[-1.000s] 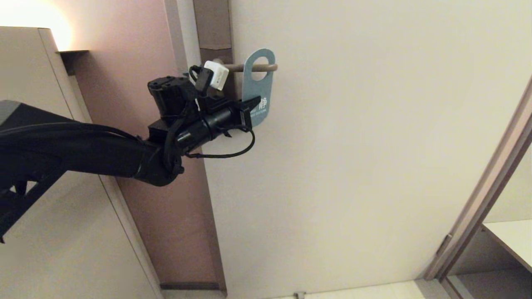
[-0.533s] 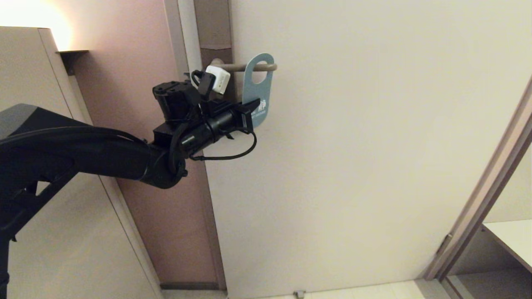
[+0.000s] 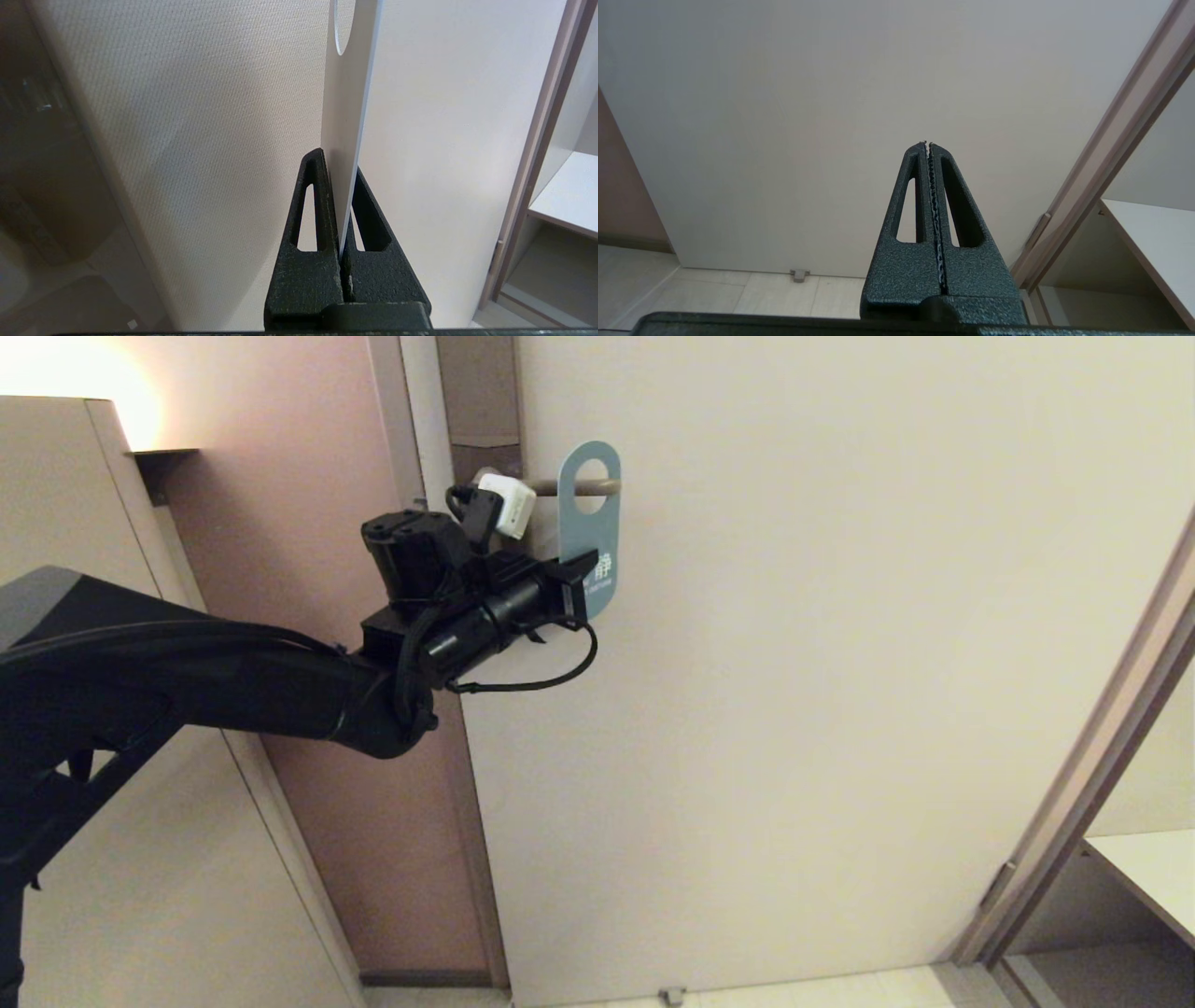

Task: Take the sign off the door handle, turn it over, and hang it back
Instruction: Take down the sign, then hand it to the other hand

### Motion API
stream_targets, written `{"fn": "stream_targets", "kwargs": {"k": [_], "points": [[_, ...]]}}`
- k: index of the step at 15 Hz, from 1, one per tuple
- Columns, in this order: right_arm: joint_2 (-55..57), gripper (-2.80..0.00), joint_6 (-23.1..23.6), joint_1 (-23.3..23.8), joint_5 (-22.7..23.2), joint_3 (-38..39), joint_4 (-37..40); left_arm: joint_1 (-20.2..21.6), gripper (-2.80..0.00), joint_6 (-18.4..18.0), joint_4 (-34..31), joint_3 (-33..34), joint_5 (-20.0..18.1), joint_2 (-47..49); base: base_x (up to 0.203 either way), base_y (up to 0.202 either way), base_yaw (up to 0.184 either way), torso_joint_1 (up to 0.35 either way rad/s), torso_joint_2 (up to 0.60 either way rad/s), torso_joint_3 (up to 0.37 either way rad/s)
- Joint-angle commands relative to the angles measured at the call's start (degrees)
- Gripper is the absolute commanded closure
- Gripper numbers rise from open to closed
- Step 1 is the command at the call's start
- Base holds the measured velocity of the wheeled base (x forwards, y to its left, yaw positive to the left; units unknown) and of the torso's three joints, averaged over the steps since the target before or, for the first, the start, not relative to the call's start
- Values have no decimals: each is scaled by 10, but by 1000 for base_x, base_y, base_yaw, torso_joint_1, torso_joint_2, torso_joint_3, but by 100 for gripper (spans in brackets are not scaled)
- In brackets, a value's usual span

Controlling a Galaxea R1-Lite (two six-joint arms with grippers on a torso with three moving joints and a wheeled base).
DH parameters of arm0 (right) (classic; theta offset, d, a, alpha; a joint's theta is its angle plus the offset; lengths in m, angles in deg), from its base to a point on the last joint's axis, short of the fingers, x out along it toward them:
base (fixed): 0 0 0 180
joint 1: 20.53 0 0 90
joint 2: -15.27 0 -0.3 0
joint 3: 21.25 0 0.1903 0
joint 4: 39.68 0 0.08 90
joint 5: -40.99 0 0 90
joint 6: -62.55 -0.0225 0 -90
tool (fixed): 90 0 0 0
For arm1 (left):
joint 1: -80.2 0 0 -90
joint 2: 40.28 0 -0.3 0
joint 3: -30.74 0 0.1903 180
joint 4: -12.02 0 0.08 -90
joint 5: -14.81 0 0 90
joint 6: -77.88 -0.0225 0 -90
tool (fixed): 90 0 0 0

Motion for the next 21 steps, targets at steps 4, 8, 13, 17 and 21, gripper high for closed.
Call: {"fn": "stream_targets", "kwargs": {"k": [4, 8, 13, 17, 21], "points": [[1, 0, 0, 0, 0, 0, 0, -5, 0, 0, -6, -17, 2, 12, 0, 0, 0, 0, 0, 0], [1, 0, 1, 0, 0, 0, 0, -6, 0, 0, -6, -18, 2, 22, 0, 0, 0, 0, 0, 0], [1, 0, 0, 0, 0, 0, 0, -22, 0, 1, -5, -16, 2, 16, 0, 0, 0, 0, 0, 0], [1, 0, 1, 0, 0, 0, 0, -42, 0, 1, -6, 6, -4, -15, 0, 0, 0, 0, 0, 0], [1, 0, 1, 0, 0, 0, 0, -56, 0, 5, -6, 44, -42, -52, 0, 0, 0, 0, 0, 0]]}}
